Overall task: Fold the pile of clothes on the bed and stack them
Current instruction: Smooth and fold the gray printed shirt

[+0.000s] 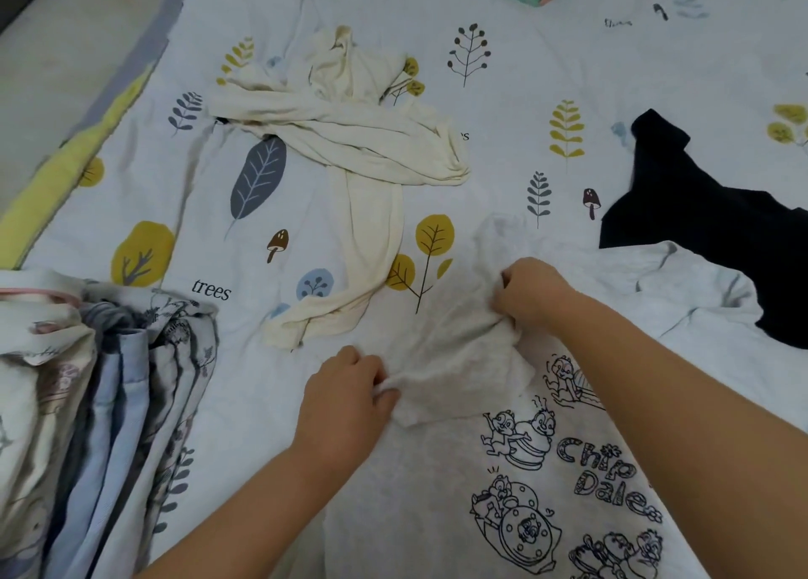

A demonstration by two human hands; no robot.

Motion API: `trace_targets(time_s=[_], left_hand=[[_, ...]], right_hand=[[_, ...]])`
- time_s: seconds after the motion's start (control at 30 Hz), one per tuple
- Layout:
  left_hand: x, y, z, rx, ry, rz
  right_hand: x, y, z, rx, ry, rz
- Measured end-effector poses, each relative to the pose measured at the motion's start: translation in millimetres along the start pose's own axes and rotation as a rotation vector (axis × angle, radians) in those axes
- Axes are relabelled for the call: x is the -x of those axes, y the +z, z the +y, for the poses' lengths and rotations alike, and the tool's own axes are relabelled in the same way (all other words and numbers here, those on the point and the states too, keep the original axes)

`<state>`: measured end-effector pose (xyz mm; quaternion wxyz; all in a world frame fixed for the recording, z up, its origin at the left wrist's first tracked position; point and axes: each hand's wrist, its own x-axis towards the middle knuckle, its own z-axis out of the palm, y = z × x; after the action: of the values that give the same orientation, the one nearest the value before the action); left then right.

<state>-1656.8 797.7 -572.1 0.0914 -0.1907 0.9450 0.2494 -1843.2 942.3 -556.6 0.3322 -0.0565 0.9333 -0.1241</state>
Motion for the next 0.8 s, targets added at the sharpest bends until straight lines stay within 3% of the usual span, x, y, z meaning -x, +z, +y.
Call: trace_targets(time_s=[0.1, 0.2, 0.27, 0.33, 0.43, 0.5, 0.57, 0.67, 0.73, 0.8], left_hand=[[-5.5, -6.8, -5.7, 0.143, -0.125, 0.110], [-11.4, -16.8, -9.8, 0.235, -0.215, 0.232], [-13.2, -19.7, -7.7, 0.180, -0.210, 0.246], [-12.8, -17.2, -5.8, 0.063, -0.139, 0.269], [-11.6, -7.2, 2.5, -0.051, 0.153, 0.312], [-11.4, 2.9, 6.0, -0.158, 0.295, 0.247], [-11.4, 9.8, 7.8, -0.293, 0.287, 0.011], [-12.6, 28.4, -7.4, -0.421, 0.263, -0.171], [-12.4, 29.6, -8.4, -0.405, 0.270, -0.169], [-9.4, 22.8, 0.0, -0.398, 0.299, -0.083]], right_hand=[[-14.2, -7.4, -15.8, -0.011, -0.118, 0.176], [-17.6, -2.9, -36.5, -0.272, -0.269, 0.342], [-16.4, 5.2, -43.4, -0.406, -0.223, 0.381], [-11.6, 15.7, -41.4, -0.392, -0.071, 0.367], [3.5, 28.8, -28.9, -0.270, 0.027, 0.222], [17.2, 36.8, -24.3, -0.254, -0.032, 0.099], [28.4, 43.4, -18.3, -0.262, -0.134, 0.068], [37.4, 44.6, -2.5, -0.189, -0.089, 0.263], [41.2, 46.3, 7.3, -0.038, -0.018, 0.372], [47.4, 52.7, 7.6, 0.040, -0.101, 0.497]])
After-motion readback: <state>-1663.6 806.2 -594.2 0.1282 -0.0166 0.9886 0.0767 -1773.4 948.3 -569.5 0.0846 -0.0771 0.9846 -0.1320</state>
